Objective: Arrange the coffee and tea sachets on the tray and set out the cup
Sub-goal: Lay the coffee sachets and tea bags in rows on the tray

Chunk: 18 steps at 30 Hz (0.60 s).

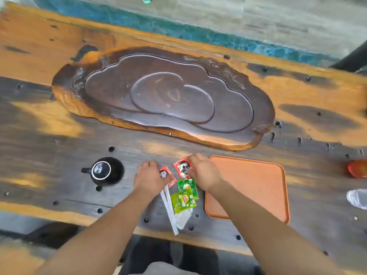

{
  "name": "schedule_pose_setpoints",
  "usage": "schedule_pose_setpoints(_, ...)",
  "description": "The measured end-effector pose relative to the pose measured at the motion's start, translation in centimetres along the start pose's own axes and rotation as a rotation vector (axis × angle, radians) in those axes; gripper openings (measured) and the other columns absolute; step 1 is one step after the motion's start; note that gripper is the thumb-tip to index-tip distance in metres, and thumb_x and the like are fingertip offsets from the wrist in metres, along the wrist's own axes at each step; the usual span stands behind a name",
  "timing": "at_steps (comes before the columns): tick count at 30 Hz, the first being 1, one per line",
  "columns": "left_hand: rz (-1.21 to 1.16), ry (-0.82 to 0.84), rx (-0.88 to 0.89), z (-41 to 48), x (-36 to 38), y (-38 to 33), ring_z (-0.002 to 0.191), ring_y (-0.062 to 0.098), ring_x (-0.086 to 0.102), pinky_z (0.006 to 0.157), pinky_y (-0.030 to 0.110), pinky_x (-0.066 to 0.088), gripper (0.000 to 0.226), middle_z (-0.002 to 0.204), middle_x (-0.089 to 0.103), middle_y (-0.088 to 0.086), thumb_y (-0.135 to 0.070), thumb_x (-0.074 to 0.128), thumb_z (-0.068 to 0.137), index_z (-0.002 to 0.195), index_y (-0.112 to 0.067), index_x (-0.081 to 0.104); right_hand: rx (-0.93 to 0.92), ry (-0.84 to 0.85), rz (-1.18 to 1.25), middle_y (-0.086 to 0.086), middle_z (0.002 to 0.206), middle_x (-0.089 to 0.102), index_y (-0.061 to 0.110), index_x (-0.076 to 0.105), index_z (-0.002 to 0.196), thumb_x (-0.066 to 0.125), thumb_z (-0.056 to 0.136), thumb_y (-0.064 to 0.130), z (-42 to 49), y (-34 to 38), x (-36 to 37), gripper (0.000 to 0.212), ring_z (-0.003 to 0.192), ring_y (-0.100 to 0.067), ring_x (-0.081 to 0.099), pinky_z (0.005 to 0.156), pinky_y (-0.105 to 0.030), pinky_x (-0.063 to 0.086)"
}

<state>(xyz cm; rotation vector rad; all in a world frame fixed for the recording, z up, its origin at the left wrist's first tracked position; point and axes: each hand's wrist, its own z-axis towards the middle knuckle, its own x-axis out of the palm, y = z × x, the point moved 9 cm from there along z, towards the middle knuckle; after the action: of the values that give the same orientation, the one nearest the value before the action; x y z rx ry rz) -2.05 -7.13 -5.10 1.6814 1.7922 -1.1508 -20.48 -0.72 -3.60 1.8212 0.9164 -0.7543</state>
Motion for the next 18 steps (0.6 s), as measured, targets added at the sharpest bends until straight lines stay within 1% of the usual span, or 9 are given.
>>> schedule_pose_setpoints(2,0.086,0.006,-0.017,0.1,0.0,-0.8,0.120,0.030,0.047,0.094,0.046,0.046,0.081,0.121,0.052,0.007,-0.069,0.069,0.063,0.121,-0.015,0.052,0.001,0.001,-0.004,-0.004,0.129,0.053,0.022,0.052,0.131,0.068,0.087,0.026,0.9,0.4,0.3,0.047,0.114,-0.032,0.053,0.095,-0.040,0.045)
schedule_pose_setpoints(4,0.115,0.015,-0.022,0.4,0.4,-1.3,0.123,0.031,0.044,0.093,0.049,0.046,0.084,0.125,0.048,0.007,-0.065,0.073,0.062,0.124,-0.014,0.048,0.024,0.033,-0.033,-0.003,0.137,0.048,0.023,0.050,0.133,0.071,0.085,0.030,1.5,0.3,0.7,0.053,0.118,-0.032,0.050,0.095,-0.041,0.045)
schedule_pose_setpoints(6,0.098,0.024,-0.001,0.8,1.0,-1.5,0.121,0.032,0.043,0.092,0.050,0.048,0.073,0.125,0.048,0.008,-0.055,0.076,0.064,0.120,-0.015,0.050,0.032,0.070,-0.055,-0.003,0.139,0.044,0.022,0.051,0.133,0.076,0.082,0.032,1.7,0.1,1.5,0.058,0.119,-0.032,0.048,0.097,-0.043,0.046)
schedule_pose_setpoints(9,0.018,0.003,0.030,1.7,1.1,-1.3,0.116,0.033,0.045,0.090,0.049,0.049,0.046,0.119,0.051,0.009,-0.037,0.077,0.072,0.109,-0.017,0.057,0.066,0.051,-0.016,-0.005,0.127,0.046,0.017,0.053,0.120,0.082,0.076,0.031,2.1,-0.2,1.2,0.054,0.110,-0.031,0.048,0.093,-0.045,0.047)
schedule_pose_setpoints(11,-0.079,-0.004,0.067,2.5,1.2,-1.2,0.110,0.033,0.051,0.085,0.043,0.048,0.031,0.111,0.057,0.008,-0.027,0.076,0.075,0.100,-0.020,0.057,0.091,0.029,0.015,-0.006,0.118,0.049,0.017,0.051,0.109,0.083,0.074,0.027,2.4,-0.2,0.9,0.049,0.106,-0.029,0.048,0.090,-0.043,0.046)
schedule_pose_setpoints(12,-0.139,-0.005,0.089,2.8,1.1,-1.2,0.104,0.032,0.055,0.081,0.040,0.048,0.027,0.104,0.061,0.006,-0.022,0.075,0.076,0.093,-0.024,0.055,0.095,0.025,0.028,-0.006,0.115,0.051,0.017,0.049,0.106,0.083,0.075,0.025,2.4,-0.2,0.9,0.047,0.105,-0.029,0.048,0.087,-0.042,0.046)
schedule_pose_setpoints(14,-0.307,0.011,0.082,3.2,0.8,-1.1,0.086,0.028,0.062,0.074,0.039,0.050,0.030,0.089,0.067,0.003,-0.013,0.074,0.077,0.080,-0.030,0.049,0.107,0.015,0.067,-0.008,0.108,0.059,0.018,0.042,0.100,0.079,0.078,0.020,2.3,-0.2,0.9,0.043,0.104,-0.030,0.049,0.081,-0.042,0.045)
schedule_pose_setpoints(15,-0.399,0.014,0.071,3.5,0.4,-1.1,0.080,0.026,0.063,0.072,0.039,0.051,0.032,0.085,0.068,0.003,-0.009,0.073,0.078,0.077,-0.030,0.049,0.122,0.003,0.103,-0.010,0.104,0.061,0.019,0.040,0.099,0.076,0.080,0.018,2.3,-0.3,0.9,0.041,0.102,-0.031,0.050,0.079,-0.042,0.045)
schedule_pose_setpoints(18,-0.625,-0.019,0.107,4.0,-1.3,-1.6,0.067,0.017,0.058,0.067,0.031,0.045,0.030,0.074,0.062,0.000,0.000,0.070,0.080,0.079,-0.024,0.053,0.175,-0.103,0.266,-0.010,0.097,0.062,0.022,0.038,0.099,0.067,0.083,0.007,1.9,-0.9,-0.1,0.036,0.090,-0.033,0.057,0.073,-0.042,0.045)
